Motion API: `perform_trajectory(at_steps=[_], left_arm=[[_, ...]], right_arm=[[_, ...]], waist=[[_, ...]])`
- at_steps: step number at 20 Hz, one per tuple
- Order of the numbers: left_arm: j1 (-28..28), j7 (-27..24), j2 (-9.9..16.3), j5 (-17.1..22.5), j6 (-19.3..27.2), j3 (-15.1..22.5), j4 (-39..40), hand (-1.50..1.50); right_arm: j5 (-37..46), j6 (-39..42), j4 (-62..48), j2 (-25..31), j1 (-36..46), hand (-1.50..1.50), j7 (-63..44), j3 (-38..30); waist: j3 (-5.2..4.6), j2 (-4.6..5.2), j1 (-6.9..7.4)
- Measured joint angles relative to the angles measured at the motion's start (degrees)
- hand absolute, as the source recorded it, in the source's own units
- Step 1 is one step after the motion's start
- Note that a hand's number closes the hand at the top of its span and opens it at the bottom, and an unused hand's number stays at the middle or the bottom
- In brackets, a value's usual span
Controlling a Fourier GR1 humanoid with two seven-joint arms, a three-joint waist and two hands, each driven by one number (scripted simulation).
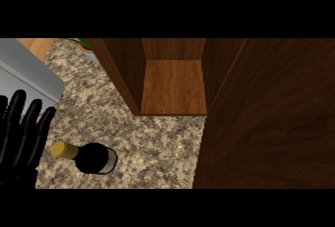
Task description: Pick up the wine, place it into the cabinet and close the cabinet
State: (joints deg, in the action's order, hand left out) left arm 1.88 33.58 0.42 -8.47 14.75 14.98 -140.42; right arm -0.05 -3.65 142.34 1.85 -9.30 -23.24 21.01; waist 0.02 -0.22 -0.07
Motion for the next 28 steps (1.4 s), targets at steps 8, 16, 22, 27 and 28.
perform_trajectory(at_steps=[8, 16, 22, 27, 28], left_arm=[[-3.0, 5.3, 2.1, -1.0, 2.7, -0.7, 0.5, -1.5], [-2.9, 6.3, 4.4, -0.9, 3.7, -2.7, 1.7, -1.5], [-0.1, 1.2, 4.3, -1.1, 4.0, -3.9, 3.0, -1.5], [4.0, -5.0, 3.7, 0.6, 3.0, -4.5, 5.2, -1.5], [5.4, -6.7, 3.4, 0.8, 2.8, -4.1, 5.7, -1.5]], right_arm=[[1.2, -4.4, 0.7, 0.5, 3.2, -1.5, -5.1, 3.9], [2.5, -8.5, 0.8, 1.6, 6.8, -1.5, -8.5, 5.9], [3.4, -11.3, 1.1, 3.1, 7.9, -1.5, -9.6, 8.6], [3.9, -12.6, 1.2, 4.9, 8.9, -1.5, -9.8, 8.5], [3.9, -12.8, 1.2, 5.2, 9.4, -1.5, -10.3, 8.4]], waist=[[-0.03, -0.13, -0.14], [-0.08, -0.14, -0.15], [-0.12, -0.16, -0.46], [-0.13, -0.1, -0.43], [-0.13, -0.09, -0.36]])
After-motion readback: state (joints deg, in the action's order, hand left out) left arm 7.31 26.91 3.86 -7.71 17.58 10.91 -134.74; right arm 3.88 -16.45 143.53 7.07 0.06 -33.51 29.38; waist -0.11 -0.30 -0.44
